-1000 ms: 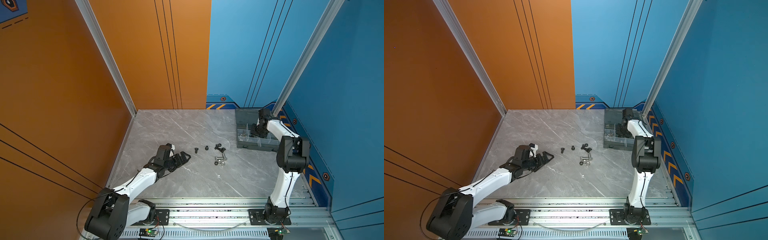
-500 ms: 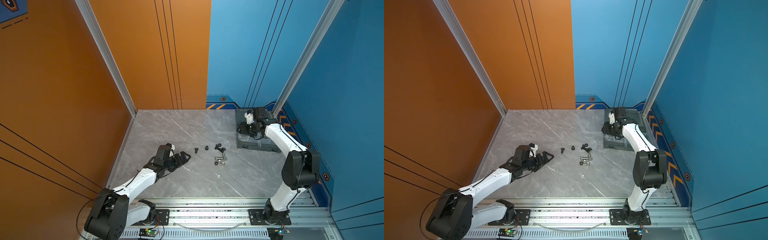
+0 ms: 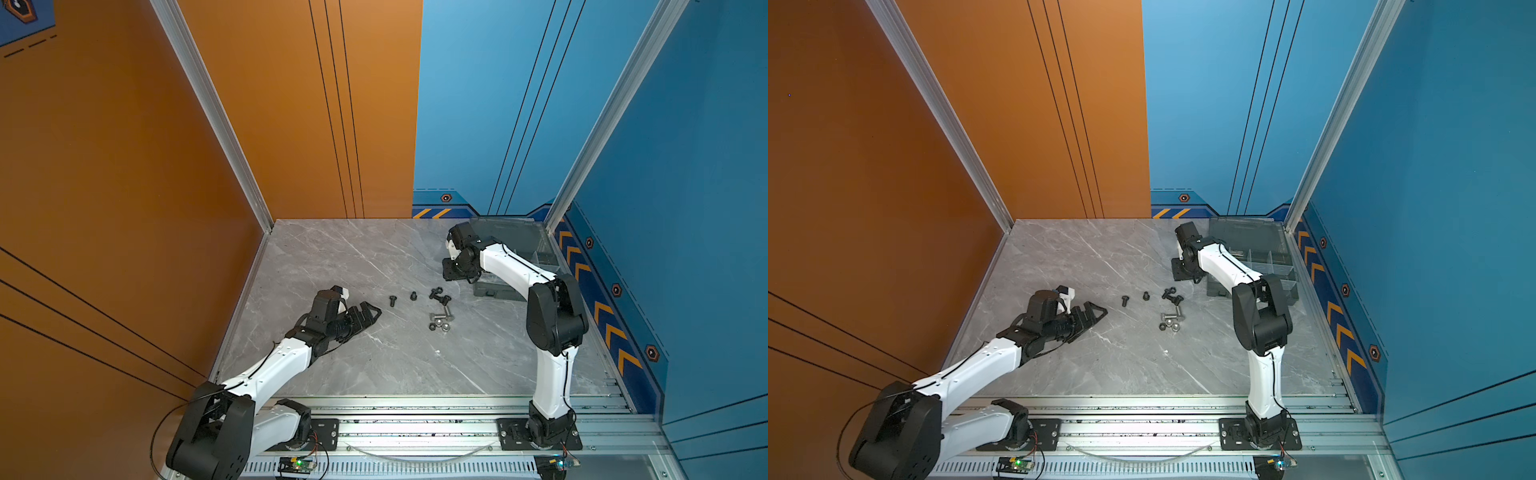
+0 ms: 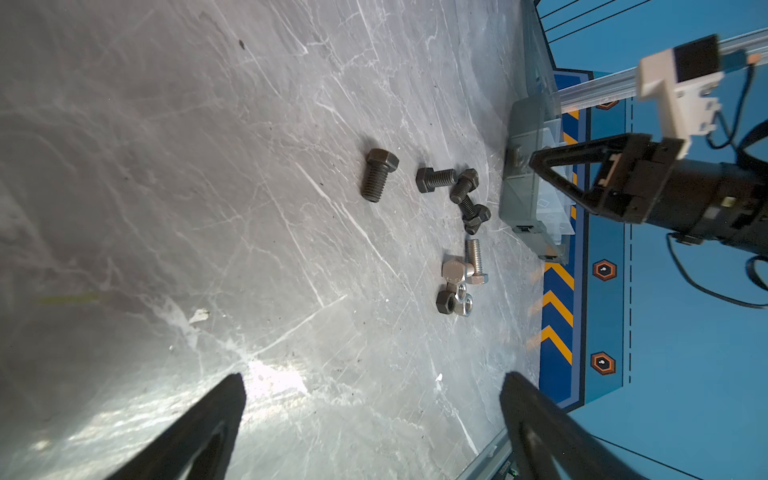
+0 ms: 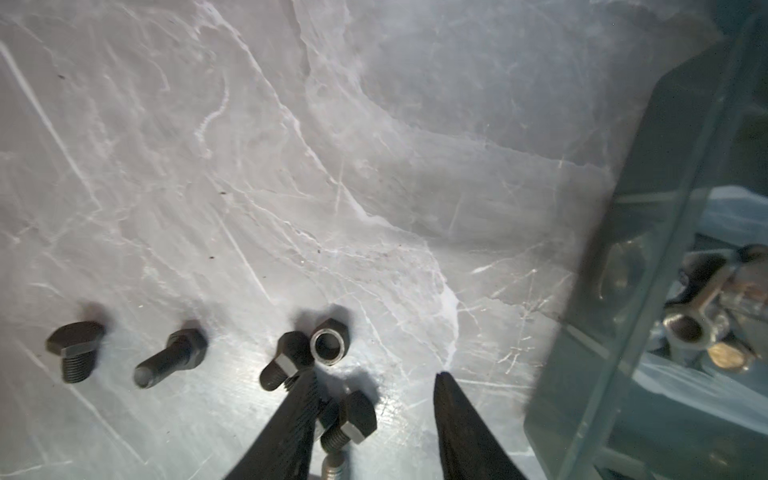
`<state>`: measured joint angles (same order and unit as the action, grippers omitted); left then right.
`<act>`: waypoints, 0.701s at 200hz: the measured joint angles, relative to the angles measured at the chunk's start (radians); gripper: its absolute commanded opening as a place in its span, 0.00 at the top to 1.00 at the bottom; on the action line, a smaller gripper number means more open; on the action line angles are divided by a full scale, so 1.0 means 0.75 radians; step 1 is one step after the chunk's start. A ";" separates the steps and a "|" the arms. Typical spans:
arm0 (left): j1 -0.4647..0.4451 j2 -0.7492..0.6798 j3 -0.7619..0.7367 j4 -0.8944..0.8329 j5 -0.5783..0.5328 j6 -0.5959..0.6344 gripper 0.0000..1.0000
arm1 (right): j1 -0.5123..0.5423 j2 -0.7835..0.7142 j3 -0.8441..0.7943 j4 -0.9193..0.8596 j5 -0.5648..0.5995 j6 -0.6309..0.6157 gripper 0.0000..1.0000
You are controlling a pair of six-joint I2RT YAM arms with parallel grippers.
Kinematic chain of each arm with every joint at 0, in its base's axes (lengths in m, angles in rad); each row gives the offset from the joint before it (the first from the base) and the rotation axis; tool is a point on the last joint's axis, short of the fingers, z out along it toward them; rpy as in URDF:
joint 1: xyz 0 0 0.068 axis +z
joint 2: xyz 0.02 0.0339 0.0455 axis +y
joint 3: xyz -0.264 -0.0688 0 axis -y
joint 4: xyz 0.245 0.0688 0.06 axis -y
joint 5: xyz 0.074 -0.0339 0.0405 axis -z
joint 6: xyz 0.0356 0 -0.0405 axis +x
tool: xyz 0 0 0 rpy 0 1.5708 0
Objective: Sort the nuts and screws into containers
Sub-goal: 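Move the right gripper back to the parts pile, then lower the right gripper and close it on a black hex nut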
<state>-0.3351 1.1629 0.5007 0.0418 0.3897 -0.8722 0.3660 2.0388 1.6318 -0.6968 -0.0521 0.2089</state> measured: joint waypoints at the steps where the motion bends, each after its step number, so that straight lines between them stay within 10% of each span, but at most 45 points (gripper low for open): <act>1: 0.000 0.000 0.000 0.000 0.000 0.000 0.02 | 0.001 0.001 0.000 -0.001 0.003 0.000 0.52; 140: 0.000 0.004 -0.003 0.003 0.001 -0.001 0.02 | 0.138 0.148 0.075 -0.074 0.092 -0.065 0.51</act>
<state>-0.3351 1.1660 0.4988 0.0437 0.3901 -0.8726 0.4694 2.1498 1.6882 -0.7521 0.0170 0.1604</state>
